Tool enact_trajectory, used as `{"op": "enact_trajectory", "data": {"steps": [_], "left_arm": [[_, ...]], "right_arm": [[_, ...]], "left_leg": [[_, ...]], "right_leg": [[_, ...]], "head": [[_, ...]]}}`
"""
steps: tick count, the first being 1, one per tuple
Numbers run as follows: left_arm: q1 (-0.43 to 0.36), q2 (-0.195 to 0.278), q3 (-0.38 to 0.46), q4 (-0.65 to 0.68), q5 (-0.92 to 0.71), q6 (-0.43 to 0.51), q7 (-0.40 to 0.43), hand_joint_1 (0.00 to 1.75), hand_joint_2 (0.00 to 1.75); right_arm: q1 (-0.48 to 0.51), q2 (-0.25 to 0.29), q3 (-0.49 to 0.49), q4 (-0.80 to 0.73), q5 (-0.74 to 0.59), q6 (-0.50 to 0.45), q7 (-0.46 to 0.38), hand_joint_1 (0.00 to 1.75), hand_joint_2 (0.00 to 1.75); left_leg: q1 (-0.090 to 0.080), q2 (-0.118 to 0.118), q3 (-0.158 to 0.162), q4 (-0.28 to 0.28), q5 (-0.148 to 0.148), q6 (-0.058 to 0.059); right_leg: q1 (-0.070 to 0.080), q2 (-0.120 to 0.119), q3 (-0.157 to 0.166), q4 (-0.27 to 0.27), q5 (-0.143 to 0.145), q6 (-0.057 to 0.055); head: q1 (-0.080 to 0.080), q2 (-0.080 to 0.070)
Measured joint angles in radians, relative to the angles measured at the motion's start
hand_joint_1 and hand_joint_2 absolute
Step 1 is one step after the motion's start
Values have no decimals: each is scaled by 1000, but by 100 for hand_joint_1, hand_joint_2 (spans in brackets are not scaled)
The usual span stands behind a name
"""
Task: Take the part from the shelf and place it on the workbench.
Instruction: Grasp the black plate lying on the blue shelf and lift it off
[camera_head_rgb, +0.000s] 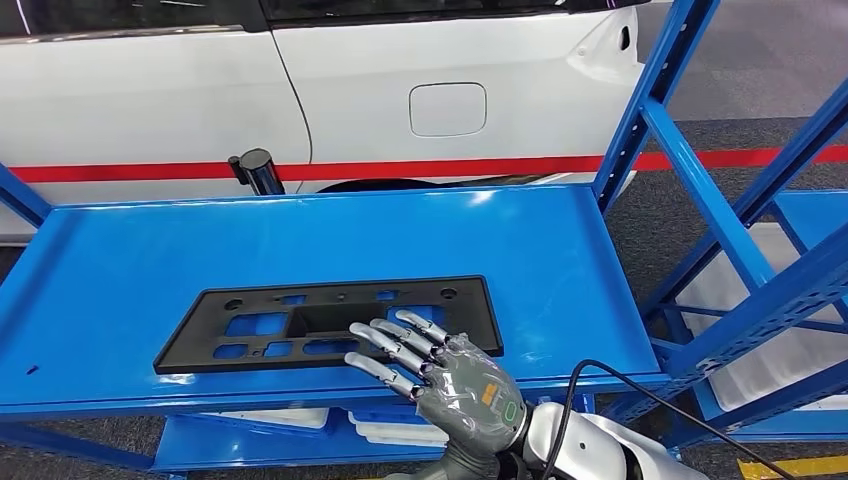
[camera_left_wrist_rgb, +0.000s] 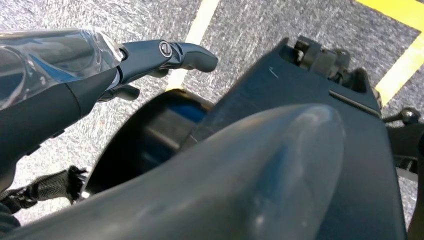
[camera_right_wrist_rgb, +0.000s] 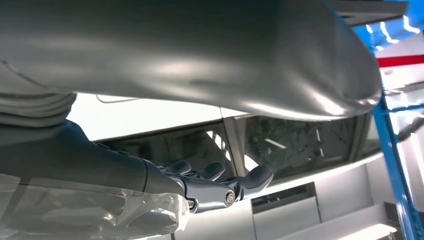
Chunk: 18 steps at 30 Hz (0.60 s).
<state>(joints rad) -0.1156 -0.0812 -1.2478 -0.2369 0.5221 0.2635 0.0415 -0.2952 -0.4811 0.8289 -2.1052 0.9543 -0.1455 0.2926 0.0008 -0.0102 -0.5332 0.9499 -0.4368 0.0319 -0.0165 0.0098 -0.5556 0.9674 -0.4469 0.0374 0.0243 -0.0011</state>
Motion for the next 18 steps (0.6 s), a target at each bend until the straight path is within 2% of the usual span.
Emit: {"op": "enact_trajectory", "data": {"steps": [2,3,5,6,8,14,15,16,18], "left_arm": [[0,0,0,0,-1,-1,1,0,0],[-1,0,0,0,-1,-1,2,0,0],[0,-1,0,0,-1,-2,3,0,0],[0,-1,0,0,-1,-2,3,0,0],[1,-1,0,0,-1,-2,3,0,0],[1,-1,0,0,-1,-2,3,0,0],[1,-1,0,0,-1,-2,3,0,0],[1,-2,0,0,-1,-2,3,0,0],[1,-16,0,0,2,-7,-8,0,0]], "right_arm": [[0,0,1,-4,3,4,0,0,0],[0,0,1,-7,5,8,0,0,0],[-2,0,2,-9,9,19,0,0,0],[-2,0,2,-10,9,23,0,0,0],[-2,0,2,-10,9,27,0,0,0],[-3,0,2,-11,9,29,0,0,0],[-3,0,2,-11,9,31,0,0,0],[-5,0,2,-11,9,34,0,0,0],[-36,5,15,-12,-9,73,-1,0,0]], "left_leg": [[4,1,-15,35,-24,-11],[6,2,-38,84,-52,-17],[7,3,-107,233,-119,-25],[8,3,-137,294,-141,-27],[8,3,-166,353,-155,-27],[8,3,-167,353,-150,-27],[7,3,-157,331,-135,-25],[7,3,-137,287,-110,-22],[0,4,-58,110,-32,-3]], "right_leg": [[-2,-1,0,-2,2,-11],[-4,-2,1,-3,3,-15],[-4,-4,0,-3,3,-19],[-3,-4,0,-3,2,-19],[-3,-5,0,-3,2,-20],[-3,-5,1,-3,2,-19],[-3,-5,1,-3,2,-19],[-3,-4,3,-3,2,-19],[-1,-3,5,-6,1,-5]], "head": [[-1,0],[-1,0],[-2,0],[-1,0],[-1,0],[-1,0],[-1,0],[-1,0],[-1,0]]}}
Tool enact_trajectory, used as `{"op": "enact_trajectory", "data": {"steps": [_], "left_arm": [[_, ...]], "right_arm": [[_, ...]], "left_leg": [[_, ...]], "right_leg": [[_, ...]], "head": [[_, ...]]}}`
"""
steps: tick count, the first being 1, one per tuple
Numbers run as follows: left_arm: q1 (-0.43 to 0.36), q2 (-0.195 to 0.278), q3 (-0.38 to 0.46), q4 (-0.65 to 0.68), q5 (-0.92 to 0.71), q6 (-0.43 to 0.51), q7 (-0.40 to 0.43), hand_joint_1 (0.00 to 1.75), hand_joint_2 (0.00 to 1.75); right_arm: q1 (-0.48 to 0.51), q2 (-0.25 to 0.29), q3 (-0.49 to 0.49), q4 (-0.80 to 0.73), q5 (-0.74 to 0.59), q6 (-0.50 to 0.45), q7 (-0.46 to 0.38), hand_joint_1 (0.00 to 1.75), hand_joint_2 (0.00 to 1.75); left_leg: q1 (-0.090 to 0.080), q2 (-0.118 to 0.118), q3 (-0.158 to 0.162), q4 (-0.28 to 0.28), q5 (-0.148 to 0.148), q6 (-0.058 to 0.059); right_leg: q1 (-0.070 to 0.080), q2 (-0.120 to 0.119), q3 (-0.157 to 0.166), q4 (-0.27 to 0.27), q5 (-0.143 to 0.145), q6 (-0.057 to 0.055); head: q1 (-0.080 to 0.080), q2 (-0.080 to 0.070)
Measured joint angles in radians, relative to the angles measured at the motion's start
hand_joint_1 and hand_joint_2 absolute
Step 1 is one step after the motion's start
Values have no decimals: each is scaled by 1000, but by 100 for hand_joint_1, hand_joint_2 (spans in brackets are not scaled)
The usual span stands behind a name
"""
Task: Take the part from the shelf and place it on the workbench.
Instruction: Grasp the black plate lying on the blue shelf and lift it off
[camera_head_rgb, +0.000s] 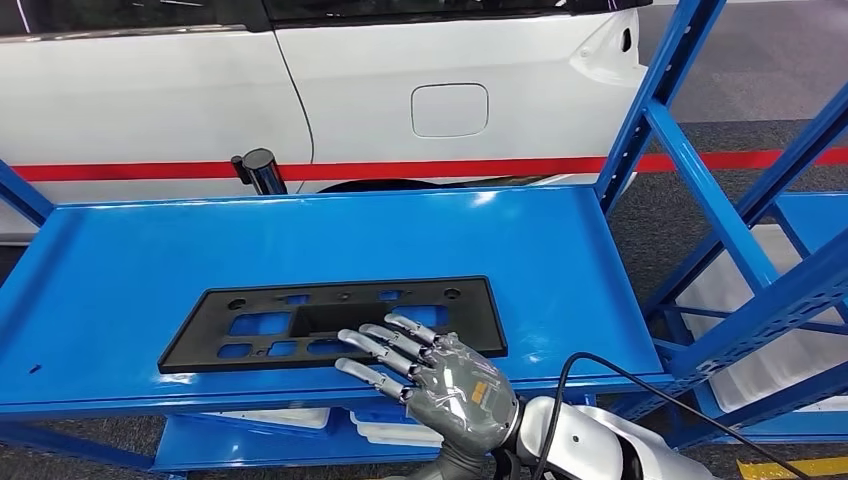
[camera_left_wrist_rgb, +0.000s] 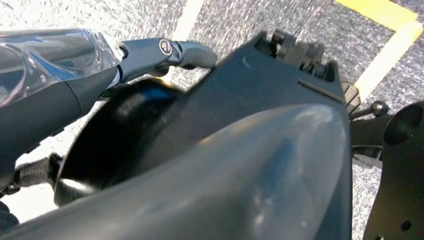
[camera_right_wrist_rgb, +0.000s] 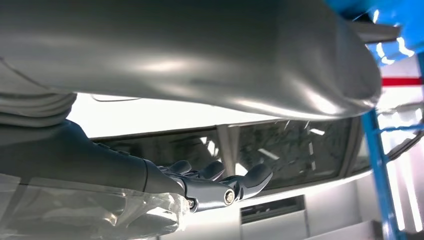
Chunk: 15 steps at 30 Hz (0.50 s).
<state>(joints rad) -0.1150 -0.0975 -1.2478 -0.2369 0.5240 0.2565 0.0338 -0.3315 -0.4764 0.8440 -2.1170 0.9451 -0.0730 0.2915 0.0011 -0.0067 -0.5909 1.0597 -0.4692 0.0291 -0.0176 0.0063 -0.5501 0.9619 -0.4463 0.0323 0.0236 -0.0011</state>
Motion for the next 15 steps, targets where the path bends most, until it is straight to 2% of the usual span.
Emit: {"op": "enact_trajectory", "data": {"steps": [2,4,6,7,8,9,10,12,13,15], "left_arm": [[-1,-19,0,0,2,-5,-5,0,0],[-3,-26,0,0,1,-5,4,0,0],[-3,-29,0,0,0,-5,10,0,0],[-3,-30,0,0,0,-4,11,0,0],[-3,-30,0,0,0,-2,11,0,0],[-3,-30,0,0,0,0,10,0,0],[-3,-30,0,0,0,3,10,0,0],[-4,-29,0,0,0,8,8,0,0],[-4,-29,0,0,0,10,8,0,0],[-4,-28,0,0,1,15,7,0,0]], "right_arm": [[-44,10,20,0,-20,40,-2,0,0],[-76,21,37,2,-24,52,-6,0,0],[-113,36,60,8,-28,61,-11,0,0],[-131,44,72,13,-31,64,-13,0,0],[-150,52,84,18,-35,64,-15,0,0],[-168,58,95,22,-39,64,-16,0,0],[-184,65,104,25,-44,63,-18,0,0],[-215,78,121,34,-58,57,-21,0,0],[-227,84,128,39,-65,53,-23,0,0],[-244,95,140,49,-79,47,-27,0,0]], "left_leg": [[-3,1,54,-118,44,21],[1,1,57,-123,49,28],[0,2,56,-123,49,30],[0,2,57,-123,49,30],[1,1,57,-122,48,30],[2,-1,59,-122,47,28],[2,-3,61,-120,46,26],[-1,-6,61,-115,41,17],[-3,-7,59,-114,39,12],[-3,-8,57,-115,40,3]], "right_leg": [[0,-1,-7,19,-19,16],[-1,-2,-48,115,-76,22],[-1,-2,-114,257,-136,26],[-2,-2,-134,297,-142,28],[-3,-2,-135,298,-129,29],[-4,-2,-114,251,-97,29],[-6,-2,-78,175,-56,29],[-7,-1,-16,42,-7,25],[-6,0,-3,12,0,21],[-3,2,-4,5,0,8]], "head": [[2,0],[4,0],[5,0],[5,0],[5,0],[5,0],[6,0],[5,0],[5,0],[4,0]]}}
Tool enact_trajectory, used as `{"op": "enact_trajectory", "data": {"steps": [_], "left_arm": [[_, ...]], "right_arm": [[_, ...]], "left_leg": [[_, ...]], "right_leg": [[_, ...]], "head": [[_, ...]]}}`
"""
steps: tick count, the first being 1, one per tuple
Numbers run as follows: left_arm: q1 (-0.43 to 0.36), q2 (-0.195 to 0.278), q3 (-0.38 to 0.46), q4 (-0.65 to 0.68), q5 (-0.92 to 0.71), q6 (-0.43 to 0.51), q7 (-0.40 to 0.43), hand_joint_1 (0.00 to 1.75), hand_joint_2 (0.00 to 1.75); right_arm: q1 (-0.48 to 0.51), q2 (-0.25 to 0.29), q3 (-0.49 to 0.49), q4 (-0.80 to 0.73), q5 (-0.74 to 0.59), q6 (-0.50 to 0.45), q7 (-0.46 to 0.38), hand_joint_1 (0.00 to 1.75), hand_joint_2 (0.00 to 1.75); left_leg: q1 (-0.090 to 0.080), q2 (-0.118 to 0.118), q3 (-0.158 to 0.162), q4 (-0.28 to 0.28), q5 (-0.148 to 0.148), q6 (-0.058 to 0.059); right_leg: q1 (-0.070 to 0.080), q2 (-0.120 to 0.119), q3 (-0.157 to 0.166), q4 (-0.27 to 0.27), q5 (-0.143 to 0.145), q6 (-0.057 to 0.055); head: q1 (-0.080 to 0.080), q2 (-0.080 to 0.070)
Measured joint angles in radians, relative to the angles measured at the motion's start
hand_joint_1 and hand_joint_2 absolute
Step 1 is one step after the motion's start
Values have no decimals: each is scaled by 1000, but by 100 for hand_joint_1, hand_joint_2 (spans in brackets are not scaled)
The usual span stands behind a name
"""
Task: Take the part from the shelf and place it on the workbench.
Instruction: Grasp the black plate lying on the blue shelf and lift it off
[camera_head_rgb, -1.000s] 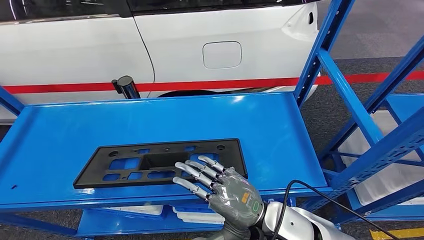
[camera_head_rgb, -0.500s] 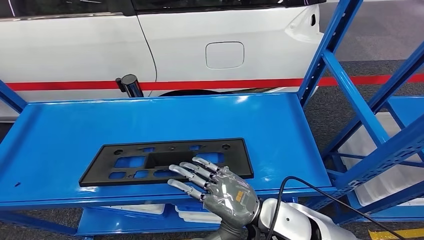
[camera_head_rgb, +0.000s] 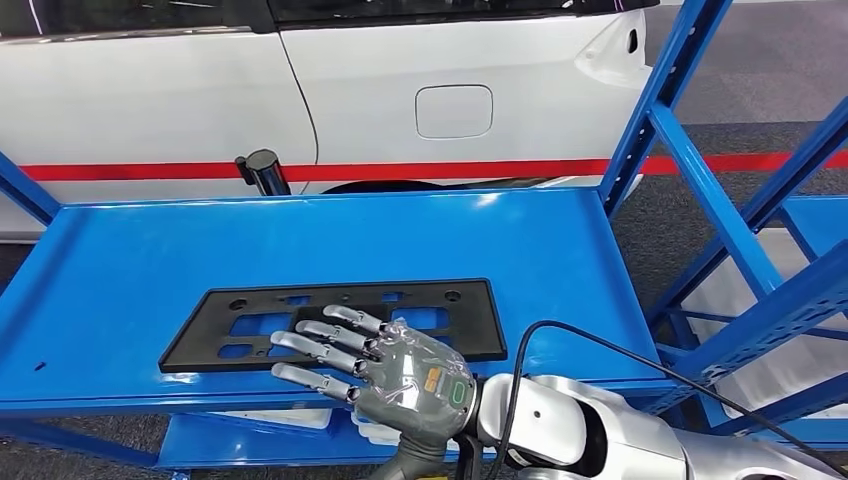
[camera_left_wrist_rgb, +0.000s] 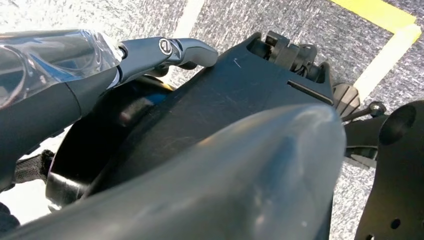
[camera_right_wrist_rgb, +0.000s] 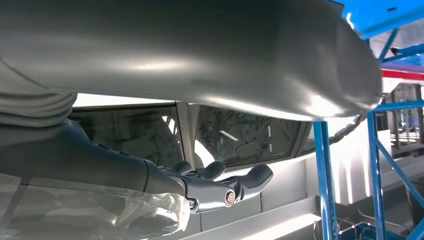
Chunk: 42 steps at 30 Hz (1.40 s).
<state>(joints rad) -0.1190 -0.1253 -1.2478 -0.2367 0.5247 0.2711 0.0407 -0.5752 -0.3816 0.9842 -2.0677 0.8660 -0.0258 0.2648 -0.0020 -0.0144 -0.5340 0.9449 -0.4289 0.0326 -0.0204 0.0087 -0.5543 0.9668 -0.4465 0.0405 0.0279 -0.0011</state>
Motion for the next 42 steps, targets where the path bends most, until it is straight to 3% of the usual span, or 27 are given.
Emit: {"op": "enact_trajectory", "data": {"steps": [2,3,6,7,8,9,11,13,16,18,21,22,23,24,27,29,31,33,34,36,37,38,39,42], "left_arm": [[0,1,0,0,0,2,0,0,0],[0,1,0,0,0,3,0,0,0],[-4,1,0,0,0,8,-3,0,0],[-5,2,0,0,1,9,-3,0,0],[-6,2,0,0,1,9,-4,0,0],[-5,3,0,0,2,9,-3,0,0],[-2,4,0,0,1,9,-2,0,0],[-2,5,0,1,-1,10,-3,0,0],[1,7,0,1,-3,10,-5,0,0],[2,9,-1,1,-4,10,-5,0,0],[0,13,-1,2,-4,8,-1,0,0],[0,15,-1,2,-4,7,1,0,0],[0,17,-1,2,-4,7,3,0,0],[-2,20,-2,3,-5,6,5,0,0],[-13,31,-2,3,-13,2,13,0,0],[-24,43,-2,4,-21,-2,16,0,0],[-34,58,-2,5,-29,-6,19,0,0],[-42,70,-3,5,-36,-9,19,0,0],[-47,75,-3,5,-39,-10,18,0,0],[-56,82,-3,5,-45,-13,17,0,0],[-58,84,-4,5,-50,-15,17,0,0],[-59,87,-5,5,-56,-18,18,0,0],[-60,89,-8,5,-63,-23,19,0,0],[-68,97,-20,5,-85,-29,26,0,0]], "right_arm": [[-14,10,10,9,-6,-3,-3,0,0],[-20,15,14,13,-7,-4,-3,0,0],[-30,26,22,24,-9,-7,-3,0,0],[-32,29,25,27,-9,-7,-3,0,0],[-33,31,28,30,-11,-9,-3,0,0],[-36,34,31,33,-14,-11,-4,0,0],[-40,38,36,39,-28,-16,-9,0,0],[-43,42,39,50,-51,-22,-20,0,0],[-43,54,43,71,-111,-43,-43,0,0],[-42,63,41,81,-150,-68,-57,0,0],[-36,73,40,102,-170,-100,-82,0,0],[-33,77,40,110,-169,-110,-91,0,0],[-32,81,40,117,-165,-121,-101,0,0],[-32,86,39,125,-159,-131,-112,0,0],[-40,104,39,149,-142,-161,-146,0,0],[-45,117,39,167,-139,-179,-169,0,0],[-47,134,40,186,-136,-191,-184,0,0],[-50,159,43,208,-127,-194,-188,0,0],[-52,173,46,220,-121,-193,-189,0,0],[-54,198,55,248,-105,-188,-189,0,0],[-54,209,61,263,-97,-186,-189,0,0],[-54,220,67,278,-90,-184,-189,0,0],[-55,231,73,292,-85,-183,-189,0,0],[-56,260,84,328,-77,-184,-190,0,0]], "left_leg": [[4,1,-8,17,-13,-10],[5,2,-24,52,-35,-16],[7,4,-119,260,-130,-29],[7,5,-142,308,-143,-30],[7,5,-146,318,-137,-29],[7,5,-129,280,-110,-27],[6,5,-58,126,-37,-18],[1,4,-14,19,-2,-10],[-1,3,-9,0,2,3],[3,4,-2,-9,9,15],[5,5,2,-13,12,23],[4,5,1,-13,12,24],[4,5,2,-13,12,24],[4,5,3,-12,11,23],[2,1,6,-8,6,15],[-1,0,2,-4,4,6],[0,0,0,-4,3,-4],[4,1,-12,25,-18,-16],[6,2,-32,69,-44,-23],[8,3,-100,212,-111,-35],[9,3,-132,276,-133,-38],[9,4,-149,307,-137,-39],[9,4,-147,299,-122,-38],[7,4,-51,89,-17,-29]], "right_leg": [[-1,-1,0,-2,3,-11],[-3,-2,0,-4,4,-16],[-3,-6,-1,-4,4,-22],[-2,-7,-1,-3,4,-22],[-2,-7,0,-3,4,-23],[-1,-6,1,-3,3,-22],[0,-3,4,-3,2,-20],[2,-2,2,-3,1,-14],[3,-2,0,-7,2,0],[3,-2,-11,24,-22,8],[2,-3,-100,219,-117,12],[2,-3,-130,277,-135,13],[2,-3,-144,301,-133,14],[1,-4,-137,281,-111,14],[-1,-5,-37,71,-10,10],[1,-5,-5,0,10,4],[4,-4,-7,-4,11,-7],[2,-4,-8,-6,15,-18],[0,-5,-8,-8,16,-22],[1,-8,-10,-7,17,-26],[1,-9,-11,-7,17,-26],[1,-9,-11,-7,17,-26],[1,-8,-11,-7,16,-26],[3,-7,-7,-6,15,-24]], "head": [[-1,0],[-2,0],[-4,0],[-4,0],[-4,0],[-4,0],[-4,0],[-3,0],[-3,0],[-2,0],[1,0],[1,0],[1,0],[1,0],[1,0],[1,0],[0,0],[-1,0],[-1,0],[-3,0],[-3,0],[-3,0],[-3,0],[-3,0]]}}
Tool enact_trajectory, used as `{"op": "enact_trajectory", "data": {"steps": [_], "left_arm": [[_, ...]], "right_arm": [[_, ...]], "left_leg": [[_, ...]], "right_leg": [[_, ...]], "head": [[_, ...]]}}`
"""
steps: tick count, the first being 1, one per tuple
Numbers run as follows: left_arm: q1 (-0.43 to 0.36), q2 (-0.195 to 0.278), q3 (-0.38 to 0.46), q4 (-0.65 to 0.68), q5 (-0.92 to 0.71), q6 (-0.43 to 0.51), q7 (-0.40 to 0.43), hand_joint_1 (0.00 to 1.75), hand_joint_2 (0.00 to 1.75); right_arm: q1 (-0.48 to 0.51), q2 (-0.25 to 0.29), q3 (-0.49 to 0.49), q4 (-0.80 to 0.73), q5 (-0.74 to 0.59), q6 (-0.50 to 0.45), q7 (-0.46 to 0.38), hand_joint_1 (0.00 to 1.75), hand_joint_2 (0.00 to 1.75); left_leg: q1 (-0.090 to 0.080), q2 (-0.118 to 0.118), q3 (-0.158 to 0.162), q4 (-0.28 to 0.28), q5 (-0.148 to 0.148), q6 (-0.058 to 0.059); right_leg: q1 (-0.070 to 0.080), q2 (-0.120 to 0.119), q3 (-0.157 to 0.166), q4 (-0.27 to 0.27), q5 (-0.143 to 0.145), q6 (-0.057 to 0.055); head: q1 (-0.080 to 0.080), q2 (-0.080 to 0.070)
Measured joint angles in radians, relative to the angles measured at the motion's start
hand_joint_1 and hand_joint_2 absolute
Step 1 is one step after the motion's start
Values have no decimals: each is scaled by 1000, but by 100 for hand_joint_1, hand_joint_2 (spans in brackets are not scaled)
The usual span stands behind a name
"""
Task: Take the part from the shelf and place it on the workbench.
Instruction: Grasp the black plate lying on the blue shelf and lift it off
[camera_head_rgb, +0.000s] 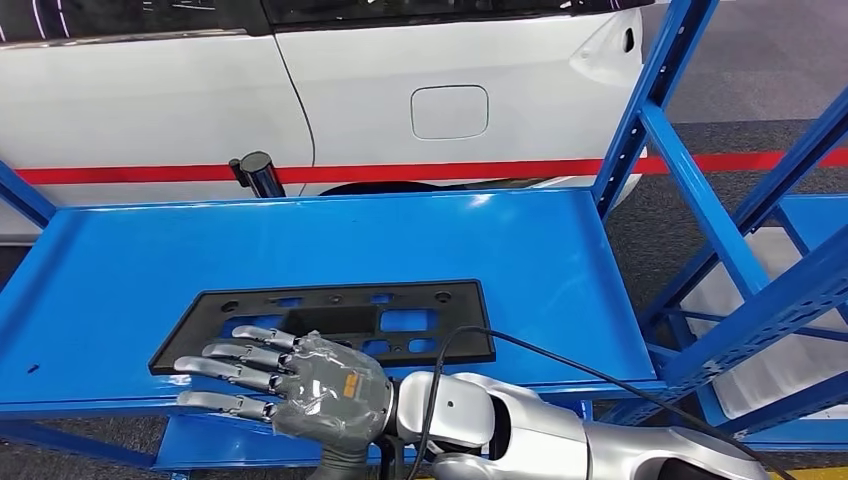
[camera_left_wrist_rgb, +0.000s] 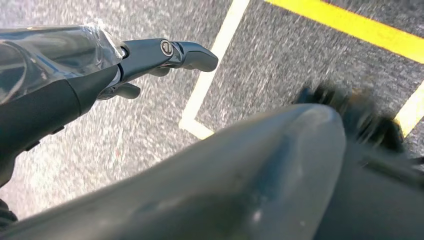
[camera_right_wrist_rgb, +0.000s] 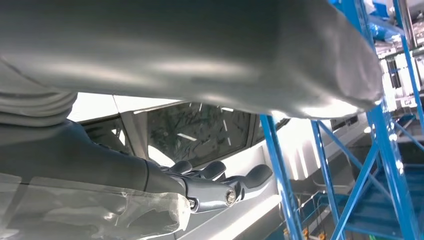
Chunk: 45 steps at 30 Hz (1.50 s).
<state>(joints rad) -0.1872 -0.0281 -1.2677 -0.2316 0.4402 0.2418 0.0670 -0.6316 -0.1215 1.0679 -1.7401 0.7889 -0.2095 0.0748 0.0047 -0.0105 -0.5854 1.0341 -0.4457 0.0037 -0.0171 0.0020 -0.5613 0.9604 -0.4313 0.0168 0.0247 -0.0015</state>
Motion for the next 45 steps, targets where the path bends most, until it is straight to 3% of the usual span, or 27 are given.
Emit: {"op": "enact_trajectory", "data": {"steps": [2,5,6,8,10,11,12,13,15,17,21,22,24,26,27,28,31,33,35,37,38,41,42,43,45], "left_arm": [[-4,3,-6,0,-6,0,3,0,0],[-3,5,-10,0,-6,3,5,0,0],[-3,6,-11,0,-5,8,3,0,0],[-5,9,-12,0,-2,23,-5,0,0],[-4,9,-13,0,1,32,-15,0,0],[-3,9,-13,0,2,35,-19,0,0],[-2,8,-14,0,4,37,-22,0,0],[-2,6,-14,0,8,38,-24,0,0],[1,-4,-14,0,18,37,-25,0,0],[8,-16,-14,0,27,34,-25,0,0],[30,-42,-14,0,37,32,-24,0,0],[35,-47,-14,0,40,30,-23,0,0],[46,-56,-14,0,43,24,-21,0,0],[56,-62,-14,0,45,18,-15,0,0],[59,-65,-14,0,45,16,-10,0,0],[60,-67,-14,0,44,13,-4,0,0],[61,-71,-14,0,42,8,4,0,0],[60,-76,-14,0,40,9,-2,0,0],[58,-81,-14,0,38,10,-7,0,0],[56,-85,-14,1,37,12,-10,0,0],[54,-87,-14,1,37,12,-12,0,0],[50,-93,-14,1,32,2,-25,0,0],[50,-95,-15,1,30,-6,-31,0,0],[50,-97,-16,1,28,-14,-36,0,0],[49,-101,-17,1,27,-26,-41,0,0]], "right_arm": [[-1,15,4,18,3,-1,-2,0,0],[-2,31,10,39,4,0,-2,0,0],[-2,34,12,45,3,1,-2,0,0],[-1,35,14,54,-1,5,-2,0,0],[2,36,17,62,-4,10,-1,0,0],[4,35,18,65,-4,12,2,0,0],[6,35,20,68,-4,14,8,0,0],[8,34,21,69,-2,19,17,0,0],[10,29,23,68,7,35,41,0,0],[13,23,25,60,17,54,67,0,0],[23,0,29,33,40,86,118,0,0],[24,-7,29,25,45,94,131,0,0],[29,-21,29,12,51,109,154,0,0],[37,-39,30,6,59,119,168,0,87],[41,-47,30,5,65,124,174,0,131],[43,-54,30,4,71,130,179,0,175],[42,-71,30,5,85,149,197,0,175],[40,-85,28,11,84,158,210,0,175],[37,-98,26,20,77,162,216,0,175],[34,-108,23,29,72,162,218,0,175],[32,-113,22,31,71,162,218,0,175],[29,-129,21,48,66,168,231,0,175],[29,-137,21,57,62,171,241,0,175],[28,-145,19,65,57,175,251,0,175],[19,-163,11,81,45,181,273,0,175]], "left_leg": [[-5,0,35,-85,31,10],[-6,0,34,-92,35,27],[-3,0,35,-95,38,35],[-1,1,36,-99,42,46],[-3,2,34,-98,42,50],[-4,2,34,-98,41,51],[-5,2,35,-98,41,51],[-5,2,36,-98,41,51],[-7,2,39,-96,39,48],[-10,2,38,-94,36,42],[-8,6,29,-78,22,23],[-5,6,16,-47,2,16],[0,6,-40,80,-64,4],[6,6,-99,208,-111,-4],[8,6,-107,223,-108,-6],[10,6,-93,195,-87,-6],[11,5,15,-23,4,-2],[5,3,44,-87,20,10],[1,3,43,-89,24,26],[3,3,44,-94,30,40],[3,4,45,-97,32,46],[-1,6,44,-96,32,55],[-2,5,44,-96,32,55],[-2,5,45,-96,32,55],[-3,3,46,-94,31,54]], "right_leg": [[4,1,-1,0,-1,6],[5,1,-1,-1,-2,19],[4,1,-7,13,-14,24],[3,1,-48,106,-71,30],[4,1,-115,250,-133,33],[4,1,-137,294,-144,34],[4,1,-140,298,-133,34],[4,1,-121,257,-105,33],[5,0,-44,103,-36,27],[8,1,2,5,-4,20],[8,5,3,-9,2,3],[5,4,4,-11,4,-1],[3,4,4,-11,4,-5],[3,4,3,-11,4,-5],[3,4,3,-11,4,-5],[2,4,4,-11,4,-4],[3,7,8,-10,2,3],[6,9,6,-10,3,14],[4,8,3,-11,4,27],[1,6,-8,14,-15,36],[0,5,-26,55,-41,39],[1,4,-117,254,-128,42],[0,4,-132,286,-132,42],[0,4,-127,274,-115,42],[0,4,-65,146,-47,38]], "head": [[1,0],[2,0],[3,0],[3,0],[4,0],[4,0],[4,0],[4,0],[4,0],[4,0],[2,0],[2,0],[0,0],[0,0],[0,0],[0,0],[0,0],[1,0],[2,0],[2,0],[2,0],[2,0],[2,0],[2,0],[2,0]]}}
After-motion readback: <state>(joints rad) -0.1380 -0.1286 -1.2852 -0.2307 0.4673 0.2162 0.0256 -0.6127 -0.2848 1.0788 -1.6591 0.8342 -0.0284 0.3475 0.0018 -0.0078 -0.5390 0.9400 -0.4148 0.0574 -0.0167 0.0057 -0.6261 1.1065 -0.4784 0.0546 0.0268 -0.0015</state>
